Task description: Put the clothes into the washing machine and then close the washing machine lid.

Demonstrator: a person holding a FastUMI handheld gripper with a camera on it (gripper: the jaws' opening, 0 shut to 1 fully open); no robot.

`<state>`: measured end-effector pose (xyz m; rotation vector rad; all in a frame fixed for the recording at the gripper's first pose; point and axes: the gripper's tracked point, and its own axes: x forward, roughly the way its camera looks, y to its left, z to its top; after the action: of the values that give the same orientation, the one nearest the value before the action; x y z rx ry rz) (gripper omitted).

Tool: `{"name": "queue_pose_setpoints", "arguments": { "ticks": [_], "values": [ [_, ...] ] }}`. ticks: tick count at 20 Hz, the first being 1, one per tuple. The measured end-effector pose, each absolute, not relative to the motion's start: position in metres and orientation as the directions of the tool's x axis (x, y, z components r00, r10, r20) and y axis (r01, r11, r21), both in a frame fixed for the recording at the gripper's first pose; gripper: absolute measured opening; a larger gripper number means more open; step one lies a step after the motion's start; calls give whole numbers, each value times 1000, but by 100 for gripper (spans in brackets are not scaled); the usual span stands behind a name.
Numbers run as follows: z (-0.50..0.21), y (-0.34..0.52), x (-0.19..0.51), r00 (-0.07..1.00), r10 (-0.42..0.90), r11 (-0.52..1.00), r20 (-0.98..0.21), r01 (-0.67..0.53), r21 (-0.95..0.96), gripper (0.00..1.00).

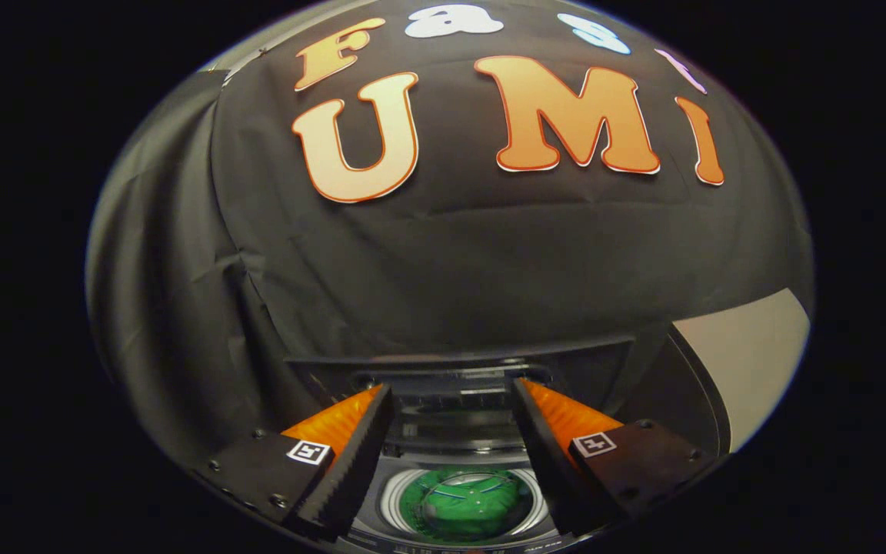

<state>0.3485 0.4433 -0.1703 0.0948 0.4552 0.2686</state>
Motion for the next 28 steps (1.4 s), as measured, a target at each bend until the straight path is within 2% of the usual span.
{"name": "queue_pose_setpoints", "arguments": {
  "ticks": [7, 14, 20, 28],
  "values": [
    [-174, 440, 408, 875, 239, 971, -420, -210, 115, 99],
    [-200, 442, 424, 864, 227, 972, -450, -229, 50, 99],
    [-198, 434, 394, 906, 223, 972, -360, -236, 8, 100],
    [-202, 426, 341, 911, 232, 970, -341, -244, 6, 99]
  ]
}}
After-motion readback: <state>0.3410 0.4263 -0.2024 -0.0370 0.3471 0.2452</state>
